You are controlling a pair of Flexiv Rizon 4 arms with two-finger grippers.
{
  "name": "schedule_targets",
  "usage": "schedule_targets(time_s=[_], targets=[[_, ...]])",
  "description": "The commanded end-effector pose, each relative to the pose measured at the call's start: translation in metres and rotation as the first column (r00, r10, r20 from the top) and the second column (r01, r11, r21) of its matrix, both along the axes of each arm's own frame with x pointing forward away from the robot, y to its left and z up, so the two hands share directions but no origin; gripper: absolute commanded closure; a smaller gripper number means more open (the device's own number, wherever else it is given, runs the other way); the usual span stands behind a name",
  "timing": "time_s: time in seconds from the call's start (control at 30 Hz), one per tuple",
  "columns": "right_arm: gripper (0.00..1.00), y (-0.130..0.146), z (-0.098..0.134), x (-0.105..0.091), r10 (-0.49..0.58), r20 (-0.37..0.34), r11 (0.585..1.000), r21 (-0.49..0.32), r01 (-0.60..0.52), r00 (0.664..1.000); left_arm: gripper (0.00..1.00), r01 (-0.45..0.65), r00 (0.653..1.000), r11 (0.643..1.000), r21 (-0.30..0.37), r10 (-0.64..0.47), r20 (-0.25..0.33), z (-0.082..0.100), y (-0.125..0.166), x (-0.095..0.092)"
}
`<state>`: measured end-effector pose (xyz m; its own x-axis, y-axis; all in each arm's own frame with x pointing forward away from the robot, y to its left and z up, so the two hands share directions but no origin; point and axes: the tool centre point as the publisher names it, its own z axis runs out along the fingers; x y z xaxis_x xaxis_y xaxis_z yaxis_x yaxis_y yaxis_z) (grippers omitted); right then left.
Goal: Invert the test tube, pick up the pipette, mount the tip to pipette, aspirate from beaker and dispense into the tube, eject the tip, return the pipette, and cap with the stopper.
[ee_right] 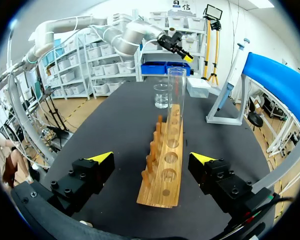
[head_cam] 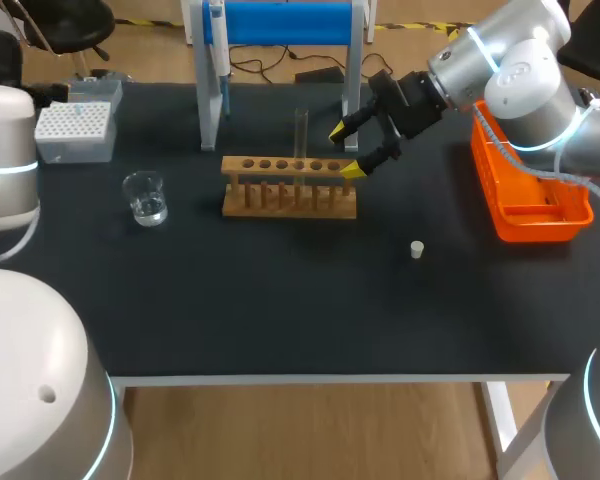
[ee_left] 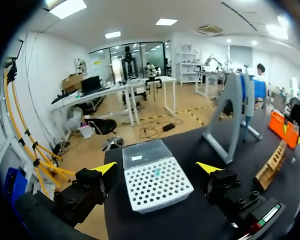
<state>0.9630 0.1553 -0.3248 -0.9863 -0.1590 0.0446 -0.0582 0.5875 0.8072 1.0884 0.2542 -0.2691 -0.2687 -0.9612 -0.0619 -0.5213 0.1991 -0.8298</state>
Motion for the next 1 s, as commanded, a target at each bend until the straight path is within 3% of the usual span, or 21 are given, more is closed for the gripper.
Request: schedule_targets(time_s=[0.03, 0.33, 1.0], targets=[[0.0, -0.001, 0.001, 0.0, 0.001, -0.001, 1.0, -0.002, -0.001, 1.0, 0.0, -0.033, 0.999, 0.999, 0.0, 0.033, -0.023, -0.016, -0.007, 0.021], [0.0, -0.001, 0.001, 0.0, 0.001, -0.001, 1.0, -0.002, -0.001, 1.0, 0.0, -0.074, 0.994, 0.997, -0.019, 0.072, -0.086, -0.042, -0.016, 0.029], [0.0, -0.001, 0.001, 0.0, 0.001, -0.001, 1.0, -0.002, -0.001, 1.0, 0.0, -0.096, 0.985, 0.995, 0.003, 0.095, -0.141, -0.047, -0.029, 0.028]])
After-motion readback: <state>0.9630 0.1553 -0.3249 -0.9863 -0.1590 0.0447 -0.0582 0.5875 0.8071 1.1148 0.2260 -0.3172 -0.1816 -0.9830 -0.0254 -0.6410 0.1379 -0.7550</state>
